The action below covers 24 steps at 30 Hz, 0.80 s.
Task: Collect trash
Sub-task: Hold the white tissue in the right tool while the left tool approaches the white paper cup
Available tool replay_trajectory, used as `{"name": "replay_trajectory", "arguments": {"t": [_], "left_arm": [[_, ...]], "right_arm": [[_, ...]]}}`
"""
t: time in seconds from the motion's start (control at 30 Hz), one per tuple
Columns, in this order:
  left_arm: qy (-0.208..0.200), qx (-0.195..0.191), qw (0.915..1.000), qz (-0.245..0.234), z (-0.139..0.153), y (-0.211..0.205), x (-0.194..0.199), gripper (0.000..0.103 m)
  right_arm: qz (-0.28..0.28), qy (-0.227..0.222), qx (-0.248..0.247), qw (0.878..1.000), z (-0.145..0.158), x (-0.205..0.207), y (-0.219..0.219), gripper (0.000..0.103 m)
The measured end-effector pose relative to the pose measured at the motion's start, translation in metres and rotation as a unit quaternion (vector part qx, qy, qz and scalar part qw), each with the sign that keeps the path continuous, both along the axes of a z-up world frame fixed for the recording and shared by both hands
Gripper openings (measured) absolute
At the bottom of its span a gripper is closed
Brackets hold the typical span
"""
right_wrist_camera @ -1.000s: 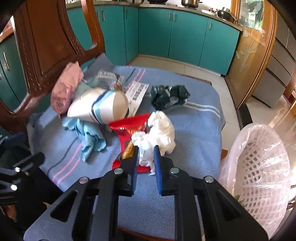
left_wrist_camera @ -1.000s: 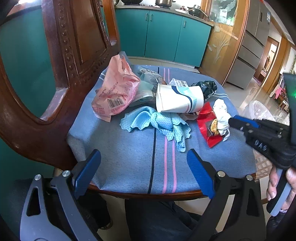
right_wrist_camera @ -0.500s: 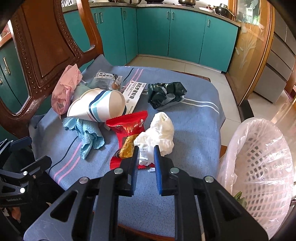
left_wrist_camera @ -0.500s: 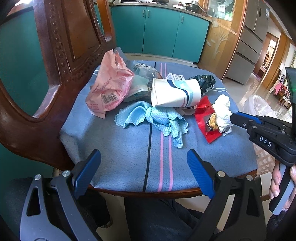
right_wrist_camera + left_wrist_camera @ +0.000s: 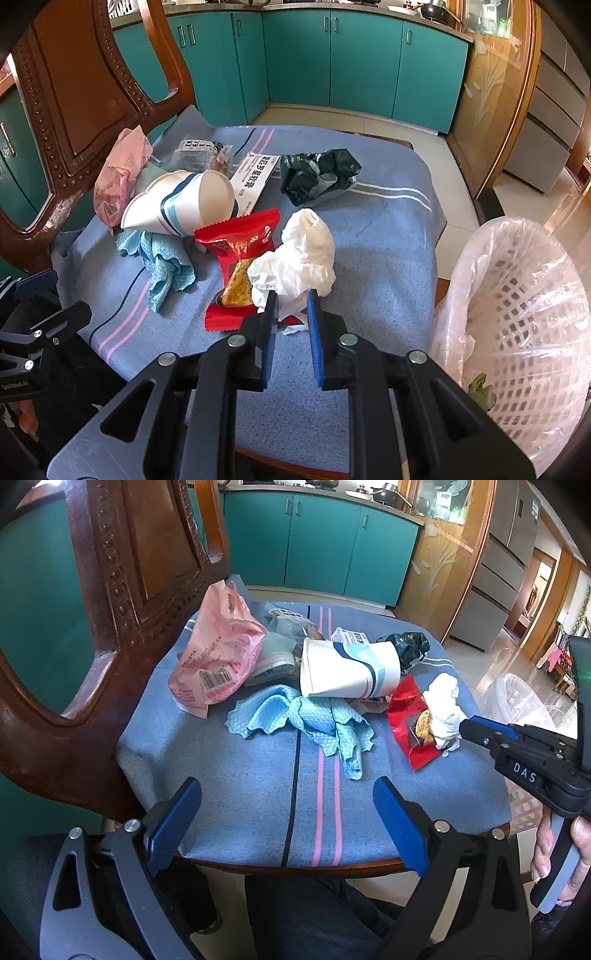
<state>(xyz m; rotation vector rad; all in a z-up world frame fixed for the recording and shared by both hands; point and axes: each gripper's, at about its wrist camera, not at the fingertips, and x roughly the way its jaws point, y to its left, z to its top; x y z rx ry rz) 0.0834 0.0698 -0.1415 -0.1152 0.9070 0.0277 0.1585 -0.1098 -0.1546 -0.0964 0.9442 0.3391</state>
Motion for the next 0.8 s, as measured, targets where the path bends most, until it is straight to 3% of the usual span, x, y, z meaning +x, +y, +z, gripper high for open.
{"name": "replay_trajectory", "arguments": {"t": [0.27, 0.47, 0.8], "left_arm": [[-0.007, -0.001, 1.0000, -0.002, 0.005, -0.001, 0.005, 0.094], [-0.026, 0.019, 0.9995, 0.005, 0.019, 0.000, 0.017, 0.094], [-0.011, -0.043, 0.9990, -0.002, 0.016, 0.007, 0.031, 0.097]], "right_arm": [[0.000, 0.001, 0.002, 1.000, -0.001, 0.000, 0.000, 0.018], [-0.002, -0.001, 0.002, 1.000, 0.000, 0.000, -0.004, 0.018], [-0.005, -0.001, 0.002, 1.000, 0.000, -0.001, -0.009, 0.018]]}}
